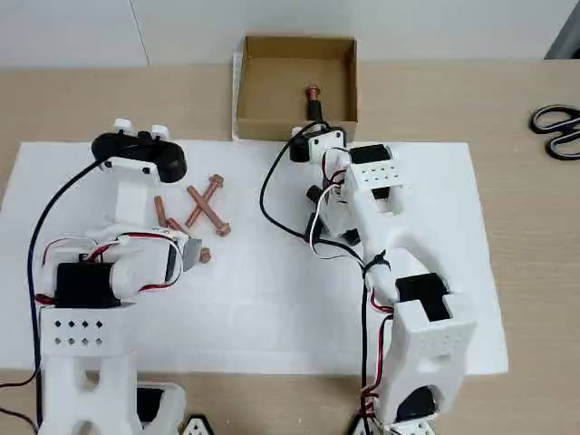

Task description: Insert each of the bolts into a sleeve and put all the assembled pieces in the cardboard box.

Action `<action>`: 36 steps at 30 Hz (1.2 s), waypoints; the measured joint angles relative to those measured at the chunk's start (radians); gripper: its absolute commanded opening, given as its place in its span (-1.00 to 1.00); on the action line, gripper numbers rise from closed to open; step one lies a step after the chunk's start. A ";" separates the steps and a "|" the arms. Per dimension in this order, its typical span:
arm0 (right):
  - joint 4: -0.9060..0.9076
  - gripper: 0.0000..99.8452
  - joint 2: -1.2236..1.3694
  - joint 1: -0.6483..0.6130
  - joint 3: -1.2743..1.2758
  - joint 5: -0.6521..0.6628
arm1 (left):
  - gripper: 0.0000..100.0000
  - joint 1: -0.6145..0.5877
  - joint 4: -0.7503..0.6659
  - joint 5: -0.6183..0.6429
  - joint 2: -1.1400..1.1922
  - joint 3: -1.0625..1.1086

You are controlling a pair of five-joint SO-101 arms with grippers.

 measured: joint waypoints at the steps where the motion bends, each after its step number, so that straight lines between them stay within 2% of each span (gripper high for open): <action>1: 0.005 -0.90 0.000 0.005 0.000 -0.002 | -0.54 0.000 0.000 0.000 0.000 0.008; 8: 0.083 -0.91 0.002 0.034 -0.021 -0.002 | -0.54 0.000 0.000 0.003 0.000 0.025; 17: 0.400 -0.91 0.003 0.048 -0.281 -0.002 | -0.54 0.000 0.021 0.000 0.000 0.025; 22: 0.433 -0.91 -0.021 0.048 -0.336 -0.002 | -0.54 0.000 0.023 0.000 0.000 0.025; 25: 0.433 -0.91 -0.129 0.048 -0.330 -0.002 | -0.54 0.000 0.023 0.000 0.012 0.015; 29: 0.436 -0.91 -0.318 0.048 -0.278 -0.002 | -0.54 0.000 0.023 0.000 0.130 -0.054; 36: 0.439 -0.91 -0.517 0.046 -0.163 -0.002 | -0.54 0.000 0.002 -0.021 0.508 -0.299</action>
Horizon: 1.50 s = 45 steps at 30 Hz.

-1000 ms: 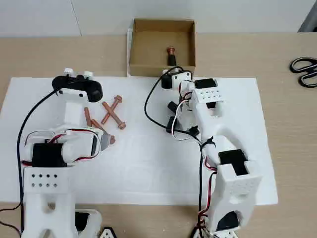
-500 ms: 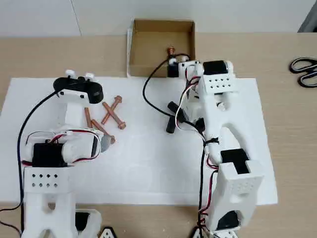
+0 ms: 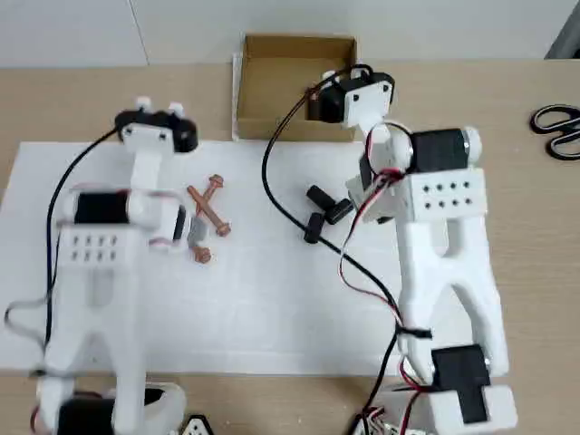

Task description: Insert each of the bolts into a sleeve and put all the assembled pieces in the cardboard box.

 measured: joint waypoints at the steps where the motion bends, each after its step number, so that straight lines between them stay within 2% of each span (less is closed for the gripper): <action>1: 0.000 -0.91 -0.012 0.000 0.014 0.000 | -0.54 0.000 -0.002 0.000 0.063 -0.040; 10: 0.002 -0.91 -0.052 0.002 0.089 0.000 | -0.54 0.000 -0.005 -0.006 0.552 -0.428; 18: 0.002 -0.91 -0.052 0.002 0.092 0.000 | -0.55 0.000 0.092 -0.005 0.796 -0.652; 25: 0.002 -0.91 -0.052 0.002 0.092 0.000 | -0.73 0.005 0.095 -0.003 0.879 -0.684; 45: 0.002 -0.91 -0.052 0.002 0.094 -0.008 | -0.74 0.002 0.080 0.034 0.937 -0.730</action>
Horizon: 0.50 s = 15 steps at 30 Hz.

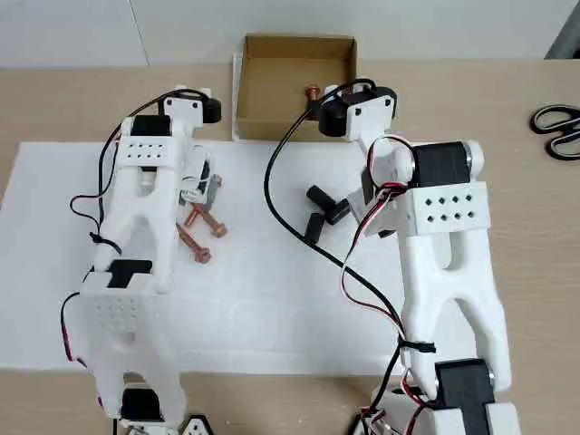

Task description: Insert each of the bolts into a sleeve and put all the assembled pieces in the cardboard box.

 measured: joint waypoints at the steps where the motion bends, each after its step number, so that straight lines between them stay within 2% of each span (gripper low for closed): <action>1: 0.000 -0.91 0.000 0.000 0.000 0.000 | -0.73 -0.003 0.005 -0.017 0.005 0.002; 10: 0.000 -0.91 0.000 0.000 0.000 0.000 | -0.73 0.002 0.163 -0.322 -0.054 -0.150; 15: 0.000 -0.91 0.000 0.000 0.000 0.000 | -0.73 0.002 0.175 -0.379 -0.064 -0.160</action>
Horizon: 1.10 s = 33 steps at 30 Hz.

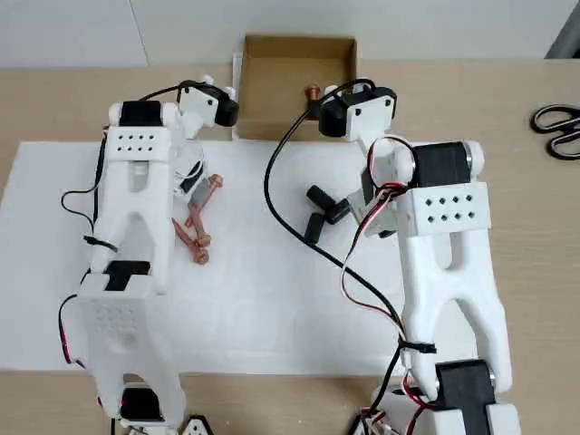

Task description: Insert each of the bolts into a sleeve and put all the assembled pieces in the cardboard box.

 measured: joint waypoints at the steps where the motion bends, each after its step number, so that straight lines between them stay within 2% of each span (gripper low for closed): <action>1: 0.000 -0.91 0.000 0.000 0.000 0.000 | -0.73 0.000 0.000 -0.003 0.000 0.000; 12: 0.000 -0.91 0.000 0.000 0.005 0.000 | -0.73 0.005 0.002 -0.017 0.120 -0.002; 23: 0.000 -0.90 -0.002 -0.002 0.035 0.000 | -0.75 0.012 -0.052 0.212 0.141 0.000; 25: 0.000 -0.90 -0.002 0.000 0.037 0.000 | -0.80 0.014 -0.052 0.245 0.141 0.000; 28: 0.000 -0.90 -0.002 0.002 0.037 0.000 | -0.88 0.014 -0.052 0.282 0.141 0.000; 33: 0.000 -0.90 -0.002 0.000 0.037 0.000 | -0.89 0.020 -0.054 0.334 0.141 0.000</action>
